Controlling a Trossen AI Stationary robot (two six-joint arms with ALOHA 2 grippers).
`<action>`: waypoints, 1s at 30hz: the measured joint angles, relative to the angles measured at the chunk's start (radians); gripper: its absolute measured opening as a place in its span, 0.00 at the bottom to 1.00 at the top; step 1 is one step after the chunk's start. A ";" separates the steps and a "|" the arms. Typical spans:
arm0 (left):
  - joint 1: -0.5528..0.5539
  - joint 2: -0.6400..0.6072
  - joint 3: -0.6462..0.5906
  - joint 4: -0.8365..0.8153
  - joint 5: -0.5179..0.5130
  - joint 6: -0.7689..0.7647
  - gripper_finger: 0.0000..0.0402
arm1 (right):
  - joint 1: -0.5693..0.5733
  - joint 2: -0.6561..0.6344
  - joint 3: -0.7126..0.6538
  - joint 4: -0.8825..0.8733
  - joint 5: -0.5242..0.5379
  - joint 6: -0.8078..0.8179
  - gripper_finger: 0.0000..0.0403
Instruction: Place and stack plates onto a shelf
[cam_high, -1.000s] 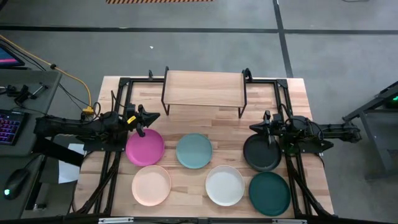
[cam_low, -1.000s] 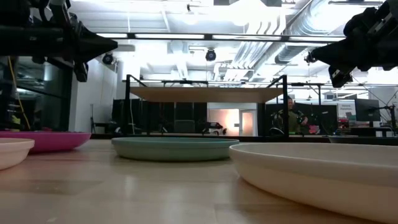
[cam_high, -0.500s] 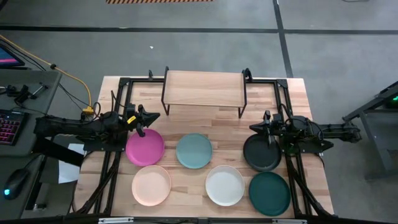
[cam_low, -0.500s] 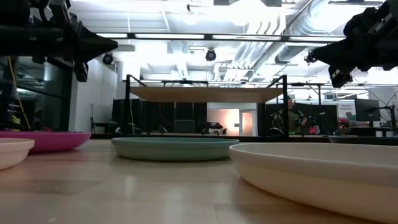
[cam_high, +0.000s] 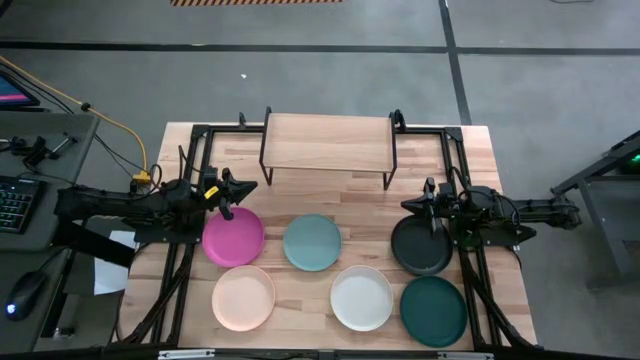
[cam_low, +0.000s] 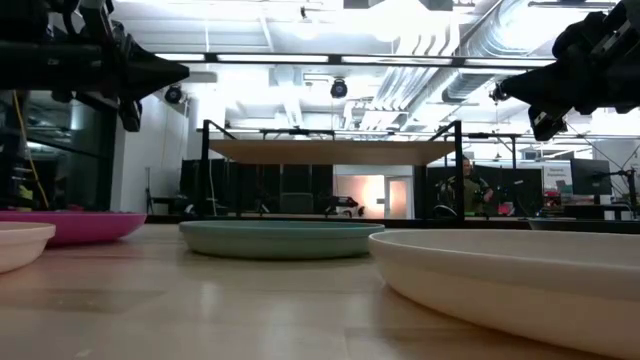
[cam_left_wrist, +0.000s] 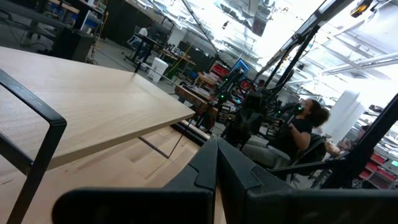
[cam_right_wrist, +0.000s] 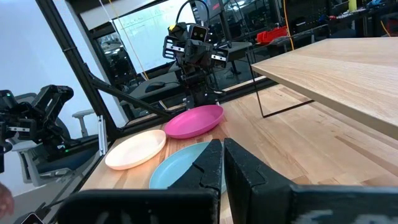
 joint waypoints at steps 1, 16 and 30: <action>0.000 0.000 0.000 0.000 0.000 0.000 0.00 | 0.000 0.000 0.000 0.000 0.000 0.000 0.00; 0.000 0.000 0.000 0.000 0.000 0.000 0.00 | 0.000 0.001 0.000 0.062 0.014 0.049 0.00; 0.000 0.000 0.000 0.000 0.000 0.000 0.00 | 0.000 0.040 0.123 0.483 0.345 0.363 0.00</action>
